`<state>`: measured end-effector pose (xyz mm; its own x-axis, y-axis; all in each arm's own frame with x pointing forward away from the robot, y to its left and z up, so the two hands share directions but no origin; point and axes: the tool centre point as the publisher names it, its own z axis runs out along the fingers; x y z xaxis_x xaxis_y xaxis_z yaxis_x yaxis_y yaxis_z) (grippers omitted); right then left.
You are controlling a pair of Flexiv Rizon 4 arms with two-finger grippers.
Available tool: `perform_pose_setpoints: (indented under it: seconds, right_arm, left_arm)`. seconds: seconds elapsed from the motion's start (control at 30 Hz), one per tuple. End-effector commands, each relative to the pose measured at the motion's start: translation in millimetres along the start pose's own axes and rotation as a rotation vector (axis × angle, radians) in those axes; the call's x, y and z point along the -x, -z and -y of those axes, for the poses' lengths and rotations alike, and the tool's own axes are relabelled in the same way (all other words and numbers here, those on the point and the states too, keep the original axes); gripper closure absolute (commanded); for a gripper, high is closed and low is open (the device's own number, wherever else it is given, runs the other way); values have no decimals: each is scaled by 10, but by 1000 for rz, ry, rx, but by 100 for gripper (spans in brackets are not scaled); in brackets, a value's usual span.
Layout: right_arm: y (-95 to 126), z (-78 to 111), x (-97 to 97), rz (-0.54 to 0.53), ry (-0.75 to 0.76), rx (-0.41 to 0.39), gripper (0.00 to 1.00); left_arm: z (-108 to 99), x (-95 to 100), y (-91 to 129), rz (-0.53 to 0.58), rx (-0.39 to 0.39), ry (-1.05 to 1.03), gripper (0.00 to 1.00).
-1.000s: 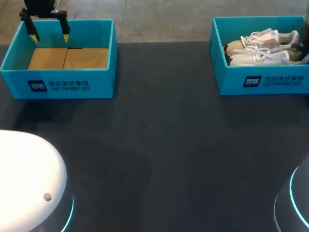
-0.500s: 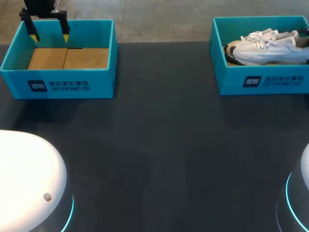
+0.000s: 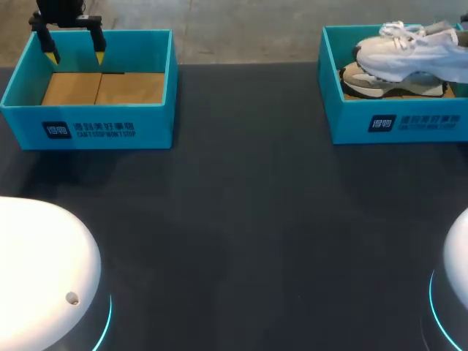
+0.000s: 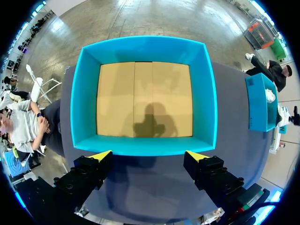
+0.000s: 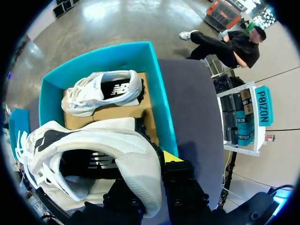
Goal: Take the shoe out of the shoebox, open the shoe tongue, remove and reinsert the insole, then place the shoe into the shoebox
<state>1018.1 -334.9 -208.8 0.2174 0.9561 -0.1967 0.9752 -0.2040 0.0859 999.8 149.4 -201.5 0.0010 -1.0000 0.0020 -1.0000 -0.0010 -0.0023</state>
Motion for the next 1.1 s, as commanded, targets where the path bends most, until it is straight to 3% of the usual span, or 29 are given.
perform_pose_setpoints:
  seconds: [0.03, 0.33, 1.1]
  right_arm:
    - [210, 32, 7, 5, -2, -5, 100]
    - [370, 70, -117, -26, 47, 21, 100]
    - [370, 70, -117, -26, 47, 21, 100]
  left_arm:
    - [0, 1, 7, 1, 1, 0, 0]
    - [0, 1, 7, 1, 1, 0, 0]
    - [0, 1, 7, 1, 1, 0, 0]
